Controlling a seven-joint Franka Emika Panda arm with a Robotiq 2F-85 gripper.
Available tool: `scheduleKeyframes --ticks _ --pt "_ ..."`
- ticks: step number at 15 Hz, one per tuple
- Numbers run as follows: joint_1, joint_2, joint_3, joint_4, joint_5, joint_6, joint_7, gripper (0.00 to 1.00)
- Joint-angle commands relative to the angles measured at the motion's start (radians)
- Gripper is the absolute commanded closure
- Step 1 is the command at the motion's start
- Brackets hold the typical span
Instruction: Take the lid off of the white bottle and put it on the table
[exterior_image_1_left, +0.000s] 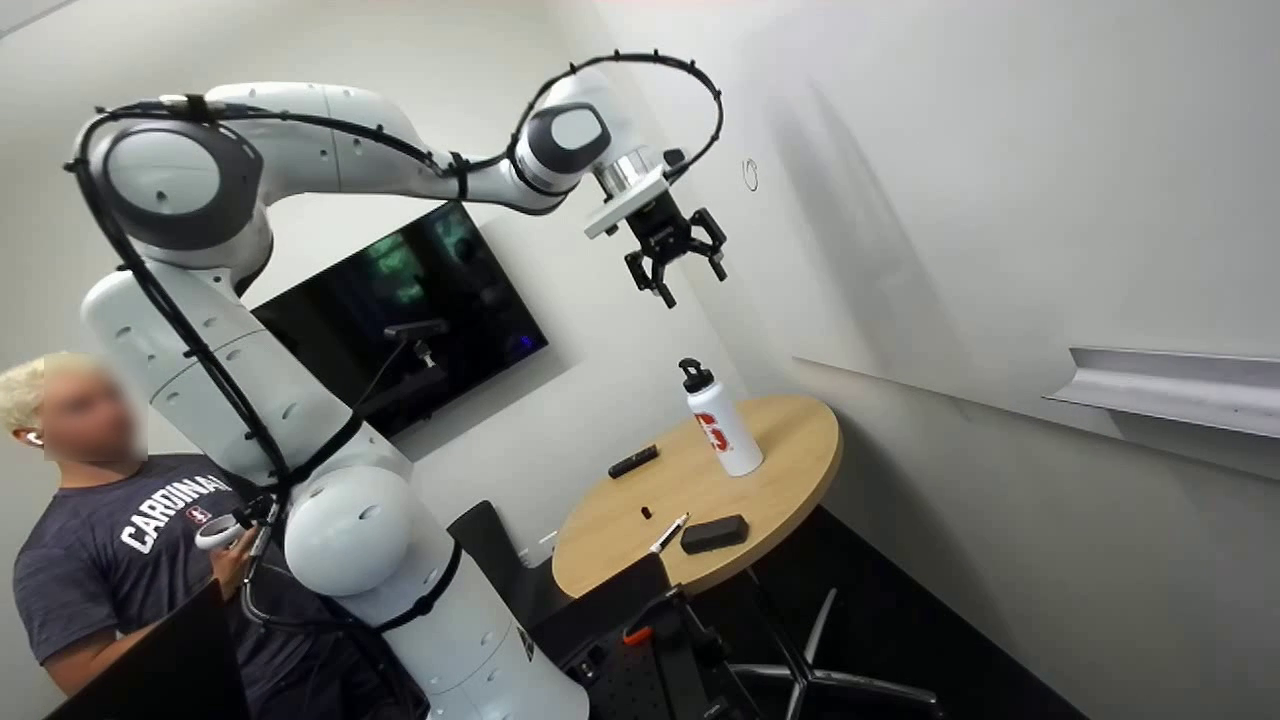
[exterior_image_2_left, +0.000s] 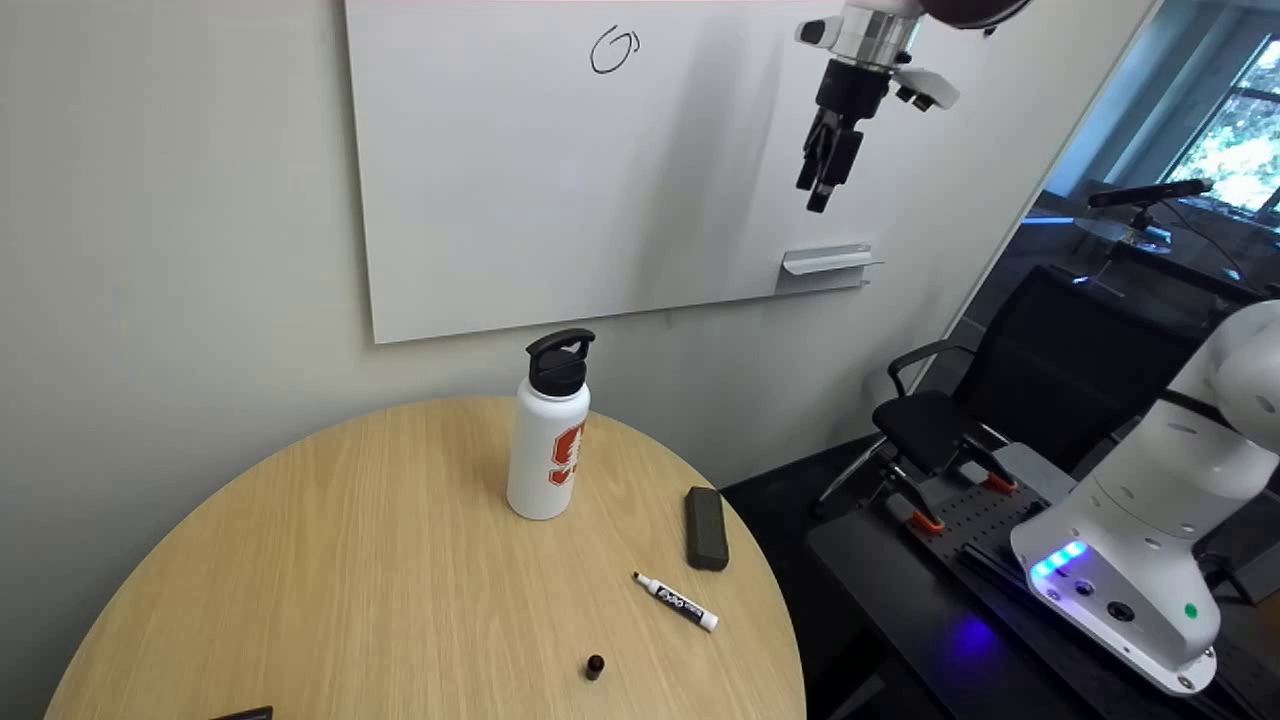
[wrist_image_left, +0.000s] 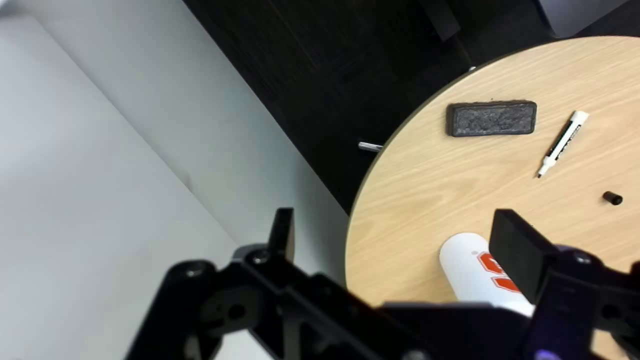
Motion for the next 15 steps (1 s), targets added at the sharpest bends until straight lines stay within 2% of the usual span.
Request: scheduleKeyframes --ticks 1,3,5,6,10,11,14,15 --pt "0.030 0.076 0.047 0.008 0.047 0.086 -0.138 0.00" --pt "0.041 0.105 0.078 0.014 0.078 0.099 -0.227 0.00" --pt "0.040 0.107 0.093 0.022 0.124 0.055 -0.343 0.00" --pt "0.032 0.110 0.099 0.008 0.085 0.082 -0.245 0.00" --pt "0.034 0.111 0.105 0.010 0.105 0.080 -0.310 0.00" --pt "0.039 0.128 0.107 0.014 0.134 0.131 -0.343 0.00" --pt "0.066 0.185 0.151 0.043 0.104 0.248 -0.339 0.00" --pt "0.078 0.211 0.174 0.058 0.060 0.267 -0.305 0.00"
